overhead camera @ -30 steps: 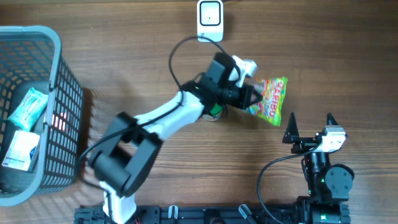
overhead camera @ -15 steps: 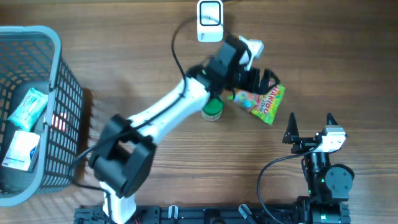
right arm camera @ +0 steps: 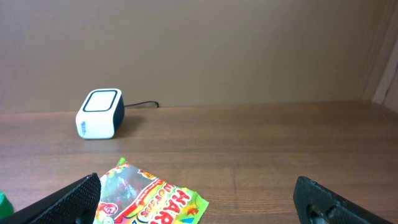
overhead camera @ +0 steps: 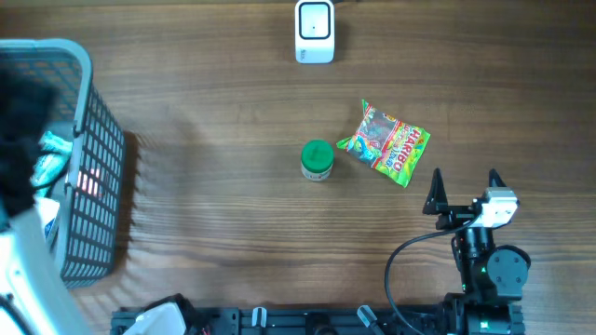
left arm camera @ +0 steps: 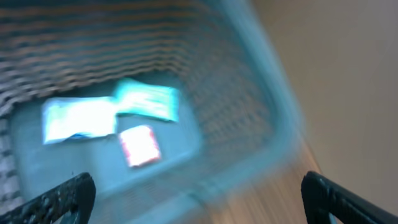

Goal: Scan the item barcode
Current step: 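Place the Haribo bag right of the jar with the left gripper, then grasp the orange Kleenex tissue pack in the basket with the left gripper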

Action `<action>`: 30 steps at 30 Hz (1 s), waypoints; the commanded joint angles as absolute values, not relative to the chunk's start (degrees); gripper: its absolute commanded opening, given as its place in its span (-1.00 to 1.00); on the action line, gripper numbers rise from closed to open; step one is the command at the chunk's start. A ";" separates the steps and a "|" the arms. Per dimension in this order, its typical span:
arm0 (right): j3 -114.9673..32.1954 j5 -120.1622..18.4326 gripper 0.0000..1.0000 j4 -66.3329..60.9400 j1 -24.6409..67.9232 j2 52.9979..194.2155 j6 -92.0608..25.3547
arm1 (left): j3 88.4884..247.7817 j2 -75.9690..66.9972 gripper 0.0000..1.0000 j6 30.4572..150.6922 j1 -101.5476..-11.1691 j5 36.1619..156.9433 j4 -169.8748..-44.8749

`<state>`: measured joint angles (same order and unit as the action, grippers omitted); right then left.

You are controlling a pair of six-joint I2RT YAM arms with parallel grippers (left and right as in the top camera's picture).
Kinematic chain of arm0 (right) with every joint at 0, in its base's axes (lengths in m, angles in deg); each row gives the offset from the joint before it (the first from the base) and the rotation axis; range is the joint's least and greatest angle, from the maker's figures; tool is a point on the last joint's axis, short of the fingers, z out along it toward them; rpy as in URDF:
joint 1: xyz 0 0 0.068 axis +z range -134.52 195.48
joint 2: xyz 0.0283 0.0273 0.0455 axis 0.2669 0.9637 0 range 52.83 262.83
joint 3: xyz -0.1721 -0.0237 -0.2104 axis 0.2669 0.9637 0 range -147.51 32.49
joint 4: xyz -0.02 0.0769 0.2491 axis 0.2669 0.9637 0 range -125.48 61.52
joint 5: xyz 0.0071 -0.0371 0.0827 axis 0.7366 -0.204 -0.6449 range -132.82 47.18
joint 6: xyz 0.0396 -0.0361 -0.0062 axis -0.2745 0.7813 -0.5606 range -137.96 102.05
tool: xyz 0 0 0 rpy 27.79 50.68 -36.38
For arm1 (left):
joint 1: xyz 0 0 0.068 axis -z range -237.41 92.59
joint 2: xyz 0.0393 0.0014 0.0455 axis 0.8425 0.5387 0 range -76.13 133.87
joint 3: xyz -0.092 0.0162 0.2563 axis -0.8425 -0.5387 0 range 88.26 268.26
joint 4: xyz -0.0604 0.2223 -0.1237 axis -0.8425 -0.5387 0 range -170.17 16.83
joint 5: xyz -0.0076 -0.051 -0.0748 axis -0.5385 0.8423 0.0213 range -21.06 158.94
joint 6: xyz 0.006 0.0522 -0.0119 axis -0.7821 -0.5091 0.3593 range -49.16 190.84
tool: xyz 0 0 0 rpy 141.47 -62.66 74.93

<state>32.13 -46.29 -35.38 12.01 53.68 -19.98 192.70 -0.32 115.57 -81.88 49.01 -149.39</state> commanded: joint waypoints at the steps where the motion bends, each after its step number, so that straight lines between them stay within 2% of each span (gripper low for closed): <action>1: 32.20 -46.72 0.99 -35.60 12.14 53.26 -19.50 | 192.31 6.06 1.00 119.70 -94.97 53.47 -151.08; 3: 32.20 -46.72 0.99 -35.60 12.14 53.26 -19.47 | 192.29 11.20 1.00 117.58 -96.61 54.32 -151.47; 10: 32.20 -46.72 1.00 -35.60 12.14 53.26 -19.47 | 192.29 27.85 1.00 118.04 -96.52 69.49 -153.83; 13: 32.20 -46.72 0.98 -35.60 12.14 53.26 -19.45 | 190.14 34.08 1.00 118.06 -95.82 71.05 -153.37; 21: 32.20 -46.72 0.99 -35.60 12.14 53.26 -19.50 | 173.38 36.62 1.00 121.34 -88.83 70.83 -136.37; 25: 32.20 -46.72 1.00 -35.60 12.14 53.26 -19.50 | 168.35 36.64 1.00 127.26 -88.00 67.81 -133.29; 30: 32.20 -46.72 1.00 -35.60 12.14 53.26 -19.47 | 164.97 36.64 1.00 126.76 -88.04 65.87 -129.70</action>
<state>32.13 -46.24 -35.45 12.01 53.68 -19.98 166.93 36.22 125.36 -88.19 68.86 -130.38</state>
